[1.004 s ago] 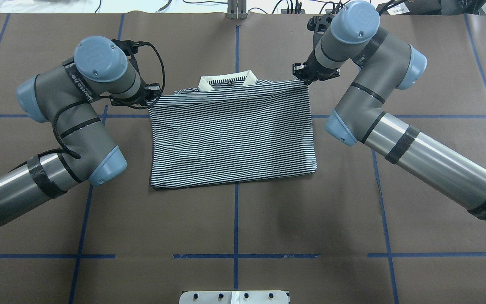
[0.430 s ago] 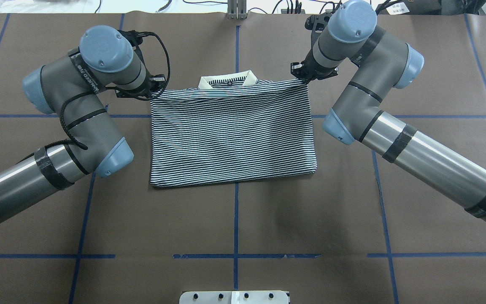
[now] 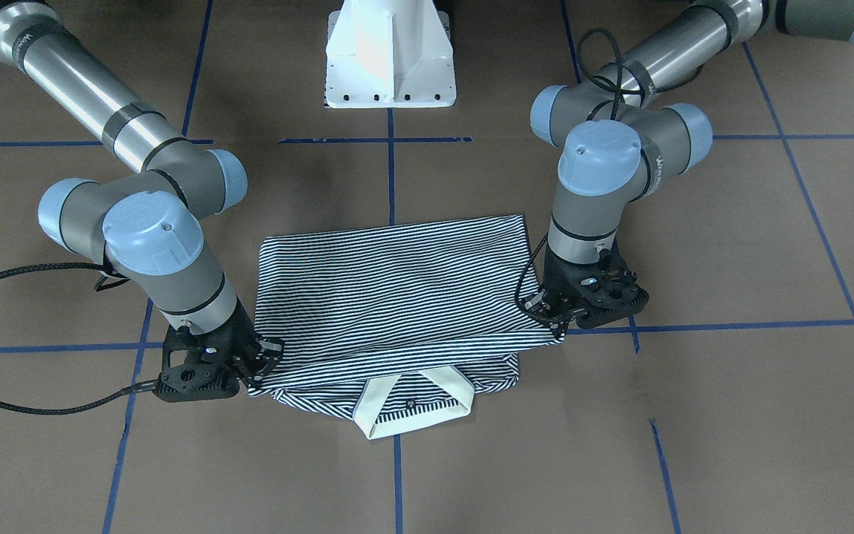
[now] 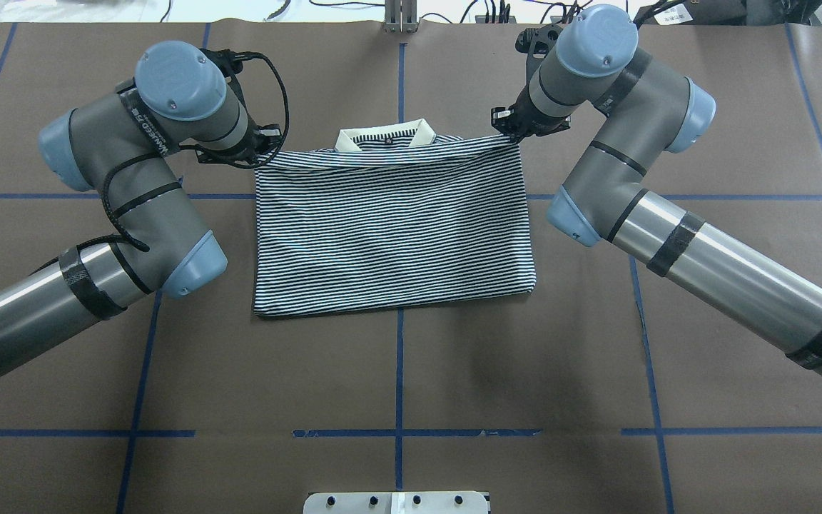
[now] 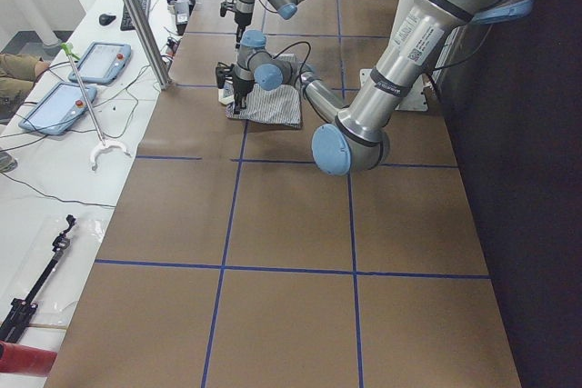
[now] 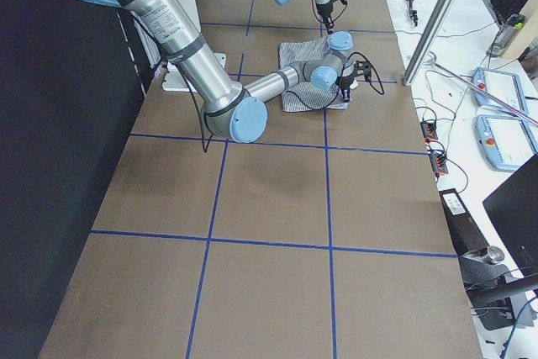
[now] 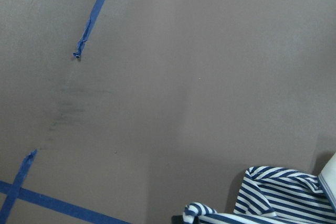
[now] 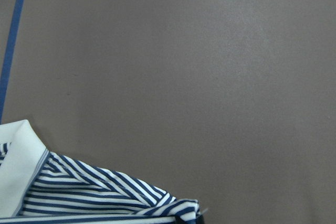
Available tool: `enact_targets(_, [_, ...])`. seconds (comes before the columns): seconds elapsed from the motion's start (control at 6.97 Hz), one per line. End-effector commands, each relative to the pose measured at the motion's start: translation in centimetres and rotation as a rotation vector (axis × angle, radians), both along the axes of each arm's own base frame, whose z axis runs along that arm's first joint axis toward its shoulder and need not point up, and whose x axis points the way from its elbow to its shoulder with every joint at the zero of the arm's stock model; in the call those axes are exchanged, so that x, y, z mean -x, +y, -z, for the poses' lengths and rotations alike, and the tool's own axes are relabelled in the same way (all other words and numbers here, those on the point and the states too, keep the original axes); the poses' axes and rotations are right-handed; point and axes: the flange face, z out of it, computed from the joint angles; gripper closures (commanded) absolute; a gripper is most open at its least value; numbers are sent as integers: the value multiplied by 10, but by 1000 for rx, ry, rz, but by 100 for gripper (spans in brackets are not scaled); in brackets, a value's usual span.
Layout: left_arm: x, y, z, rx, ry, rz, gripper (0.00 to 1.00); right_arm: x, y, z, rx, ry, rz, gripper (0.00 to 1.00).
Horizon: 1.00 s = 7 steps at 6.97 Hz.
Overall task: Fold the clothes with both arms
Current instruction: 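Open both grippers to release the hem near the collar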
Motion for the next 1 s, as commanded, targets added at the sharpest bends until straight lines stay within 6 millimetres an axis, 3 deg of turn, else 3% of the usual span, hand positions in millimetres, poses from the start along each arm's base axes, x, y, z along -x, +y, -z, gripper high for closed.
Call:
enact_targets(0.0, [-1, 0, 3, 2, 7, 6, 13, 5, 5, -3, -7, 1, 10, 6])
enact_targets(0.14, [-1, 0, 3, -1, 7, 4, 0, 11, 9, -3, -9, 3, 15, 0])
enact_targets(0.43, [0, 1, 5, -8, 6, -3, 0, 11, 11, 0, -1, -10, 18, 0])
enact_targets(0.57, [2, 2, 8, -13, 11, -5, 0, 13, 25, 7, -8, -35, 27, 0])
enact_targets(0.86, [14, 13, 26, -37, 41, -6, 0, 9, 96, -1, 102, -119, 66, 0])
